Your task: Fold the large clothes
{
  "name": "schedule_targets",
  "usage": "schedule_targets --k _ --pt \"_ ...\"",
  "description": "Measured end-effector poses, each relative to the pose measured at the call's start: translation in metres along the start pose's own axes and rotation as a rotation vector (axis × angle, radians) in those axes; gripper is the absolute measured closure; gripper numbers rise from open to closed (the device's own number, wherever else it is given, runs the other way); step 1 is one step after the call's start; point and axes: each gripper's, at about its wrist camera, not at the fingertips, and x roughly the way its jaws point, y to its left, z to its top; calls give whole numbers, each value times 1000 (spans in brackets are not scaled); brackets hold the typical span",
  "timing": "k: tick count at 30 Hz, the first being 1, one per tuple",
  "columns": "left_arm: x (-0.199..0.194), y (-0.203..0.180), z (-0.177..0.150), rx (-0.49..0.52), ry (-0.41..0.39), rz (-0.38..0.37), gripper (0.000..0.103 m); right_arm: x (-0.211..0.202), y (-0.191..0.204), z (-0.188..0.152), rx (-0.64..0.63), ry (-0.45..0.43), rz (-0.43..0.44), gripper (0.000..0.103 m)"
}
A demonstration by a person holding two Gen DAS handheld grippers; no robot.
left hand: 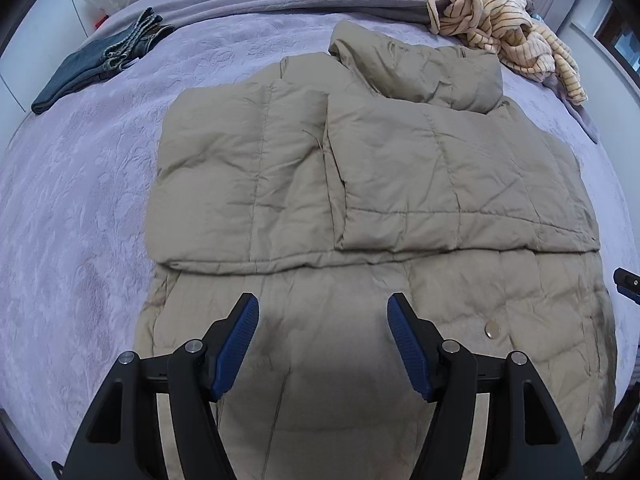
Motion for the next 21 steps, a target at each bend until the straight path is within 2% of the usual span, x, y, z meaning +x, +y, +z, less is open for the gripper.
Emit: schedule_targets --k 2,3,4,5,6,8,18,20,21 --pt "-7 -1 -7 -4 9 -3 34 -3 1 -10 16 21 14 33" --pt "-12 -1 -12 -9 9 -2 29 -4 1 -14 21 29 15 33" --pt "-16 -1 -16 -13 8 -2 6 -6 2 -18 24 36 16 33" --pt "-21 -1 -20 -18 -3 -3 0 -8 4 -23 25 45 18 33" --pt "-27 0 -24 -19 -17 -9 0 -9 5 -26 24 52 20 33" --pt "-34 -1 -30 -8 -6 -6 0 -14 8 -33 22 59 26 21" --pt "-57 -11 -53 7 46 19 0 -34 23 -52 -21 80 42 19" --pt "-60 -15 -58 11 61 21 0 -34 25 -55 -26 95 62 0" --pt "-61 -16 -60 9 67 23 0 -35 25 -57 -25 101 72 0"
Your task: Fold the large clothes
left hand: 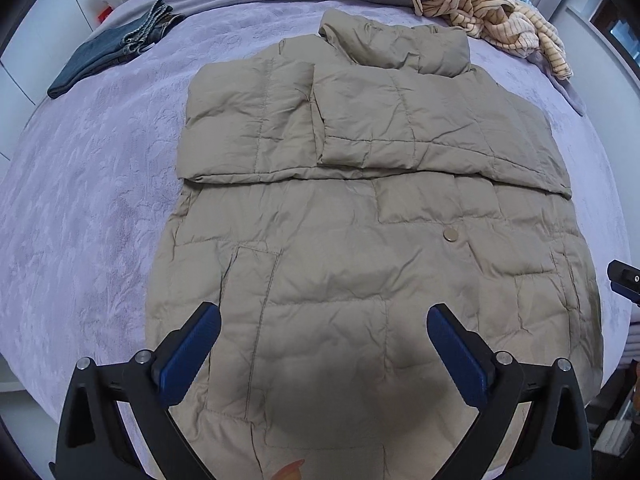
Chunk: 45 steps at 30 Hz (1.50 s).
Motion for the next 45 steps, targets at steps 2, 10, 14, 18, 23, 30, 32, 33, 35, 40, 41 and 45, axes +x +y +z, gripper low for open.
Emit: schedule_targets --k 2,10,14,18,23,30,32,33,35,40,41,45 --pt "-1 -3 -6 -11 13 1 0 0 1 -3 -6 13 11 0" --pt "-7 -15 -25 -55 34 61 0 3 -6 -6 -23 91 71 0" --pt "-8 -19 -38 -104 49 71 0 4 -13 -11 -46 122 103 0" --pt "-13 -26 -56 -153 68 62 0 11 -24 -16 -50 166 131 0" --pt "-21 -35 -75 -171 74 75 0 11 -36 -24 -21 189 168 0" --pt "-29 -27 -86 -153 58 80 0 13 -38 -45 30 201 223 0" --pt "-28 -23 -92 -142 60 73 0 14 -34 -54 34 197 225 0" --pt "-27 -21 -95 -136 63 67 0 15 -32 -60 37 193 221 0" --pt "-24 -16 -103 -121 72 52 0 17 -29 -72 57 194 215 0" --pt "-19 2 -127 -105 92 14 0 20 -28 -109 152 194 231 0" --pt "-18 7 -131 -103 95 4 0 18 -27 -116 168 186 226 0" --pt "-18 31 -149 -115 110 -78 0 11 -28 -137 232 145 222 0"
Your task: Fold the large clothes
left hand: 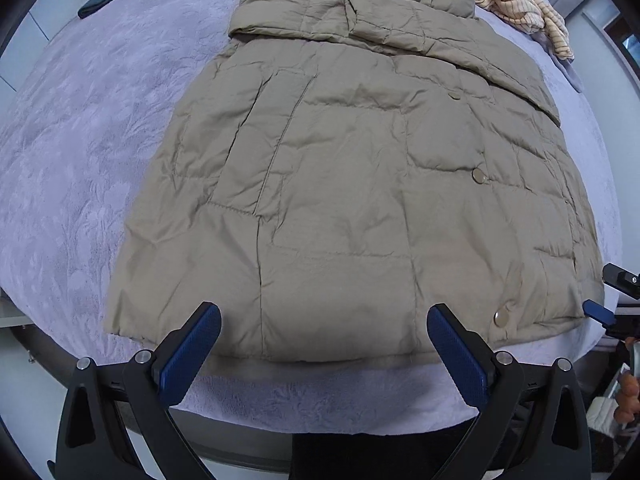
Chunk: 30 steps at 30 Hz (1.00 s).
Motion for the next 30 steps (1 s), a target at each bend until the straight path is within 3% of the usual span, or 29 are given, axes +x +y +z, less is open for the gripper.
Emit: schedule_targets --k 7,11,18,24,25,27,29,30 --pt "-5 43 -19 -88 9 -185 0 -10 -13 -20 109 -67 45 0" --pt "4 63 -31 -131 60 -350 0 -11 -32 -28 214 -81 87 0" --pt "30 87 -35 -275 89 -457 0 -1 -61 -39 381 -99 193 0" --pt "42 92 -15 -396 19 -514 1 3 -73 -32 477 -158 286 0" --pt "43 90 -11 -402 9 -510 5 4 -75 -31 493 -166 311 0" --pt "44 86 -5 -407 -6 -511 23 8 -75 -27 509 -170 354 0" --pt "46 84 1 -385 1 -514 74 9 -74 -24 518 -172 363 3" --pt "45 82 4 -368 -1 -511 85 10 -73 -25 524 -171 365 7"
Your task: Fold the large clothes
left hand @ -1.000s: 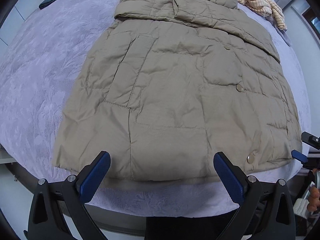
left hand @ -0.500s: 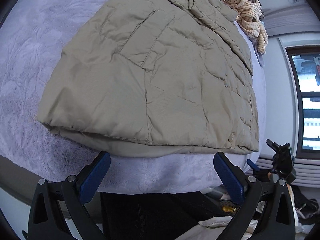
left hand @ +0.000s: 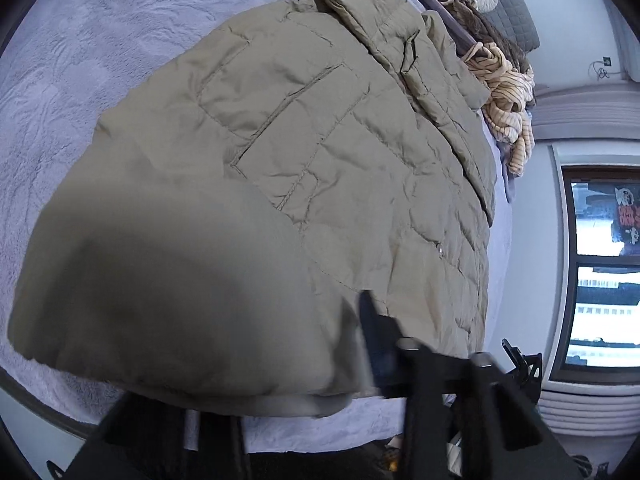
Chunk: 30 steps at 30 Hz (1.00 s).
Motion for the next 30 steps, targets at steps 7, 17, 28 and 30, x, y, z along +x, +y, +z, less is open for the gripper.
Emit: schedule_targets --k 7,17,28,30 --pt "-33 -23 7 144 -88 23 88 -1 6 -2 -57 -10 -93 95" --pt "-71 -89 42 281 -242 51 88 -8 129 12 -557 -58 -257 96" --pt "-88 -186 137 362 -459 121 88 9 298 52 -986 -160 -260 96" --pt "-84 -199 162 366 -482 131 88 23 329 69 -1040 -166 -263 96"
